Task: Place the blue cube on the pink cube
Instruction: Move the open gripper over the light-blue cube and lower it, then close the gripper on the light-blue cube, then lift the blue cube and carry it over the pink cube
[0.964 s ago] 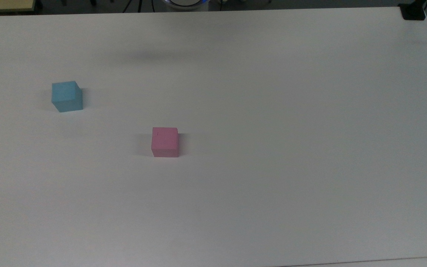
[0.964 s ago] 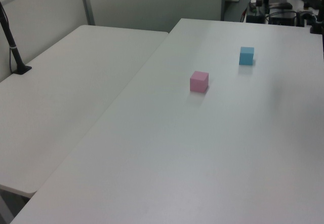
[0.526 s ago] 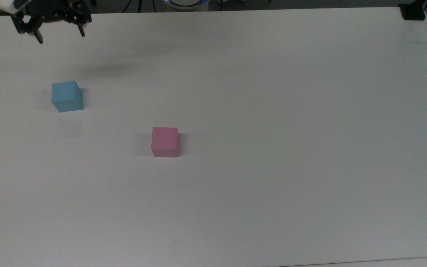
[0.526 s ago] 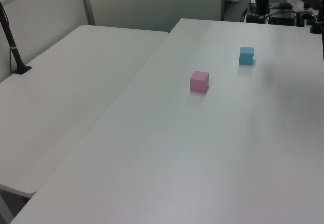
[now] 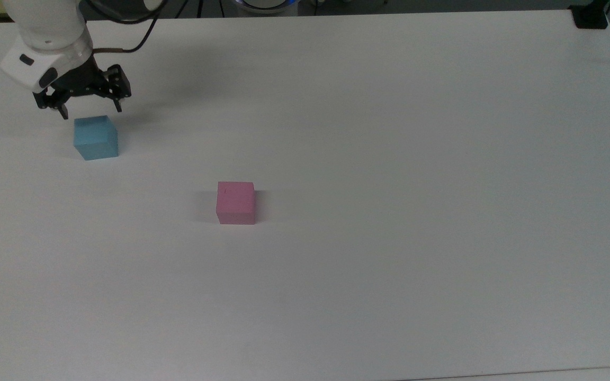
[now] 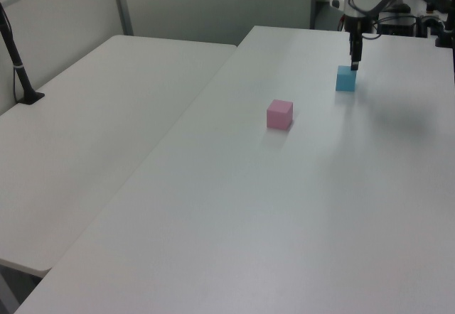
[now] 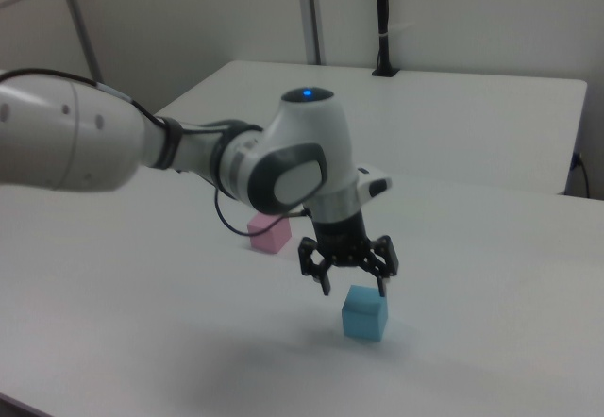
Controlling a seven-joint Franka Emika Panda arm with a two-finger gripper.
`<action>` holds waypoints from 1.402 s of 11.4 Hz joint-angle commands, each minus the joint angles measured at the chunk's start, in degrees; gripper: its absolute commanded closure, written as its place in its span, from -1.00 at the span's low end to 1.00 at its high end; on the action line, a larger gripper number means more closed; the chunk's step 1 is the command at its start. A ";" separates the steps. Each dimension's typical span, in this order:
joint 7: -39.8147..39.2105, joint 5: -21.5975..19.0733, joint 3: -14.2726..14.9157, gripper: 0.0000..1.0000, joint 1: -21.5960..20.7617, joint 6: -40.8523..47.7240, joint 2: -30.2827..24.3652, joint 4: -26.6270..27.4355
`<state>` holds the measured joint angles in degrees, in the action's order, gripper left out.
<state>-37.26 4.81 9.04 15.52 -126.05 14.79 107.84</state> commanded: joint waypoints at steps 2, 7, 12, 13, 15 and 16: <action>3.76 -1.90 -0.07 -1.00 1.01 -8.24 4.10 0.53; 6.32 -3.31 -0.16 0.00 0.05 -7.19 4.81 0.53; 13.69 -4.97 -0.86 0.25 -4.51 12.64 0.33 -9.02; 16.06 -5.94 -0.86 0.25 -5.83 14.42 0.41 -11.66; 22.11 -6.03 -1.47 0.25 -9.17 14.87 0.76 -14.14; 25.89 -5.95 -1.56 0.25 -11.01 14.52 1.46 -15.28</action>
<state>-18.49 -0.56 7.39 8.19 -112.35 15.00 94.96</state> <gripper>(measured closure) 0.396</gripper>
